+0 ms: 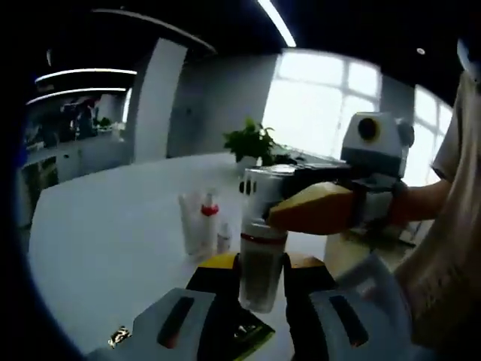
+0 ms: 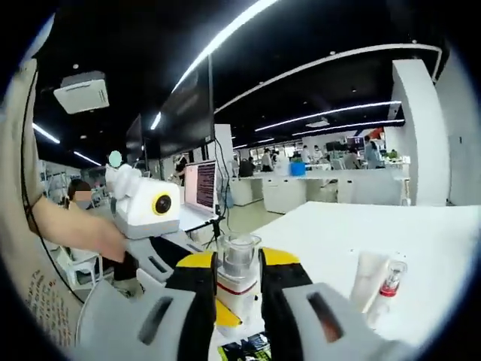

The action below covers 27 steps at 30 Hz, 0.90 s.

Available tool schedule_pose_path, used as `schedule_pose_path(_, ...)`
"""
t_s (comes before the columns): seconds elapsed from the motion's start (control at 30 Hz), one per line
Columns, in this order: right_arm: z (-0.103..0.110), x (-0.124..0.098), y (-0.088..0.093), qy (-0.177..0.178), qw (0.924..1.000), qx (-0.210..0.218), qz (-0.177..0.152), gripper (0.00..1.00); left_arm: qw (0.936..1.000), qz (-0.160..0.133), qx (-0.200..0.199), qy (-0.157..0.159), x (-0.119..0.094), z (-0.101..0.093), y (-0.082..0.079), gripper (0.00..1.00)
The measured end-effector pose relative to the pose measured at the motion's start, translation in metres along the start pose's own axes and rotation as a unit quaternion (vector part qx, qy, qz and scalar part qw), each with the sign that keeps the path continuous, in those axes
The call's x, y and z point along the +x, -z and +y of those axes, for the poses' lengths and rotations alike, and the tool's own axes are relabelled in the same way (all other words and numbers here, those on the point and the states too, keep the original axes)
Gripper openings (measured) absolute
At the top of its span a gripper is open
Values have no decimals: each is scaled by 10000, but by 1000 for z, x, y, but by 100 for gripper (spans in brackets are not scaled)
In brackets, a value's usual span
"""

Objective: Arrange the skincare products in the storage area until every visible bottle or jar stands upright without overlapping.

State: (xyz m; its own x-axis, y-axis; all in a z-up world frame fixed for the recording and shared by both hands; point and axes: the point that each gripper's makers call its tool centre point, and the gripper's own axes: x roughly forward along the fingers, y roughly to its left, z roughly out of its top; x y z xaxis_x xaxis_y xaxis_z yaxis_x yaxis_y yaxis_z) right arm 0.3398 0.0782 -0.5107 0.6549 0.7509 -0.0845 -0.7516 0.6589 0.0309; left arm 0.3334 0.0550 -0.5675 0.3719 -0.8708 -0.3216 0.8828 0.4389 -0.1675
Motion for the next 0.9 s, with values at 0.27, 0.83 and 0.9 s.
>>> schedule_pose_path(0.27,-12,-11,11,355,9978,-506,243,21,9970,425,640,-92,20,-2,5,19)
schedule_pose_path(0.83,-42,-24,36,991,9897,-827,617,21,9891,707,1277,-179,58,6,18,18)
schedule_pose_path(0.9,-46,-24,40,1045,9887,-854,660,21,9886,709,1320,-176,62,8,19,18)
